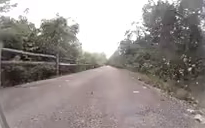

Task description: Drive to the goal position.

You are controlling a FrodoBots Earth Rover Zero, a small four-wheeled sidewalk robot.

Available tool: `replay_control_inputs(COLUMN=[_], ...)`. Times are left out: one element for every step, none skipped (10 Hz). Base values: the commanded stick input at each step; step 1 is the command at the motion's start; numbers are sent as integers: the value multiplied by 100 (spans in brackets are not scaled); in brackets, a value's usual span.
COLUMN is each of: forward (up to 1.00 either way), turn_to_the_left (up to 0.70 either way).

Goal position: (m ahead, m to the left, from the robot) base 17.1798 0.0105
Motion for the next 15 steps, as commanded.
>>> replay_control_inputs(forward=[70, 70, 70, 70, 70, 70, 70, 70, 70, 70, 70, 70, 70, 70, 70], turn_to_the_left=[0, 0, 0, 0, -1, -4, -7, -27, -12, 0, 0, 0, 0, -2, -9])
